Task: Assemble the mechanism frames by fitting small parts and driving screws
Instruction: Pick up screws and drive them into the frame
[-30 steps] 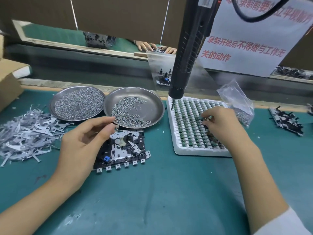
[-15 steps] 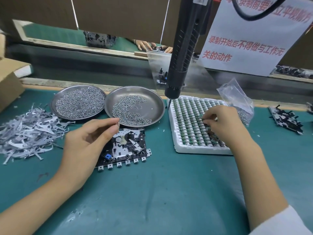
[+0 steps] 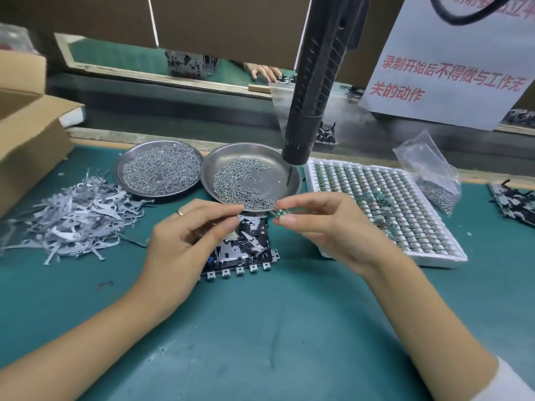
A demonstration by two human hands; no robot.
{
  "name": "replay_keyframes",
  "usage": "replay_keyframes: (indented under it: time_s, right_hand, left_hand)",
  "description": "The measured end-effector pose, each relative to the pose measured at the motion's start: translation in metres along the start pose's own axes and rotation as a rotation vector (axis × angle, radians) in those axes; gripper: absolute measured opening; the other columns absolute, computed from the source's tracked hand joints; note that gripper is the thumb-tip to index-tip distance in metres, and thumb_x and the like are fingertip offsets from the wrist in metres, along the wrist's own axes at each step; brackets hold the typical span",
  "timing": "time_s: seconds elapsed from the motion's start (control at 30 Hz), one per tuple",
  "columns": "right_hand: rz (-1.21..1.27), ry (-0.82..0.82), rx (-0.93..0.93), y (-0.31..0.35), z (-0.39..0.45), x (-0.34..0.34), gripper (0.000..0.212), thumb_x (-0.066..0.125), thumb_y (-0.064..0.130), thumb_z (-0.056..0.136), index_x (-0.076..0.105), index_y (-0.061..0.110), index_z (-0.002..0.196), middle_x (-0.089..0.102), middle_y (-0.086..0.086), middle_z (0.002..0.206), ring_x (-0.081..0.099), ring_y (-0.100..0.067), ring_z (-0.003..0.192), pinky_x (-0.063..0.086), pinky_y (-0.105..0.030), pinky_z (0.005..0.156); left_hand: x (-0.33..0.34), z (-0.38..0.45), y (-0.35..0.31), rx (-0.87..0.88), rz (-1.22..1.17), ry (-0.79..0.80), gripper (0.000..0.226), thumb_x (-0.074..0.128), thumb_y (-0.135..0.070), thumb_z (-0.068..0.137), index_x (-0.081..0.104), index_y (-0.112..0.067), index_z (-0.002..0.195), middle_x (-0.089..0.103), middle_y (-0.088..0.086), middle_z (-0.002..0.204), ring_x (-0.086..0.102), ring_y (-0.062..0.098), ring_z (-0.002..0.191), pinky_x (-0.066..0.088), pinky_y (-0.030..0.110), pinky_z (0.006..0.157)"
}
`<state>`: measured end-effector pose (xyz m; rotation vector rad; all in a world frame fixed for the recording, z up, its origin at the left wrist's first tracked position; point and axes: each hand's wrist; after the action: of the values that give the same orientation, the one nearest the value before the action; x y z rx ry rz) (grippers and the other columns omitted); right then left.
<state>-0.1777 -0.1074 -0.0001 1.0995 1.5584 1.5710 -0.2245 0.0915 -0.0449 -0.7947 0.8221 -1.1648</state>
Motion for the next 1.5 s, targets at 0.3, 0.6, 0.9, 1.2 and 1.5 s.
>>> replay_keyframes:
  time_s: [0.3, 0.6, 0.9, 1.2, 1.5]
  right_hand:
    - [0.085, -0.031, -0.046, -0.023, 0.005, 0.030, 0.027, 0.075, 0.012, 0.063, 0.077, 0.012, 0.089, 0.074, -0.015, 0.092, 0.071, -0.024, 0.091, 0.053, -0.022, 0.079]
    - [0.084, -0.039, -0.055, -0.027, 0.005, 0.034, 0.031, 0.077, 0.018, 0.062, 0.077, 0.012, 0.092, 0.074, -0.014, 0.092, 0.070, -0.024, 0.092, 0.053, -0.032, 0.093]
    - [0.061, -0.062, -0.064, -0.029, 0.006, 0.032, 0.036, 0.079, 0.020, 0.061, 0.076, 0.010, 0.095, 0.074, -0.015, 0.094, 0.070, -0.026, 0.095, 0.052, -0.036, 0.094]
    - [0.050, -0.061, -0.093, -0.032, 0.007, 0.032, 0.031, 0.077, 0.017, 0.064, 0.076, 0.011, 0.093, 0.074, -0.012, 0.095, 0.070, -0.025, 0.094, 0.053, -0.034, 0.092]
    - [-0.177, -0.069, -0.232, -0.032, 0.002, 0.033, 0.021, 0.072, 0.004, 0.081, 0.075, 0.018, 0.096, 0.075, 0.000, 0.095, 0.069, -0.014, 0.089, 0.054, -0.022, 0.073]
  left_hand:
    - [-0.001, -0.002, -0.001, -0.021, -0.023, 0.035, 0.021, 0.064, -0.018, 0.082, 0.069, -0.029, 0.098, 0.068, -0.005, 0.092, 0.064, 0.006, 0.085, 0.049, 0.016, 0.078]
    - [-0.002, -0.001, 0.001, -0.059, -0.025, 0.040, 0.017, 0.065, -0.016, 0.082, 0.071, -0.018, 0.098, 0.070, 0.004, 0.092, 0.066, 0.014, 0.089, 0.051, 0.022, 0.081]
    - [-0.002, -0.001, 0.001, -0.073, -0.065, 0.027, 0.017, 0.065, -0.019, 0.081, 0.071, -0.026, 0.095, 0.071, 0.004, 0.092, 0.066, 0.013, 0.086, 0.050, 0.019, 0.079]
    - [-0.001, -0.001, 0.004, -0.065, -0.043, 0.053, 0.016, 0.065, -0.017, 0.082, 0.072, -0.019, 0.097, 0.071, 0.003, 0.091, 0.066, 0.016, 0.088, 0.051, 0.024, 0.080]
    - [-0.002, 0.001, 0.006, 0.027, 0.018, 0.065, 0.015, 0.067, -0.025, 0.081, 0.069, -0.026, 0.095, 0.062, -0.011, 0.093, 0.062, 0.009, 0.084, 0.051, 0.019, 0.073]
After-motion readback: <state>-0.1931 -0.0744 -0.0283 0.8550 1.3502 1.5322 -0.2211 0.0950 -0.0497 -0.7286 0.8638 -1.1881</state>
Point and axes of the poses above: each hand's wrist, its own z-axis towards the middle knuckle, its own x-axis out of the palm, y = z × x
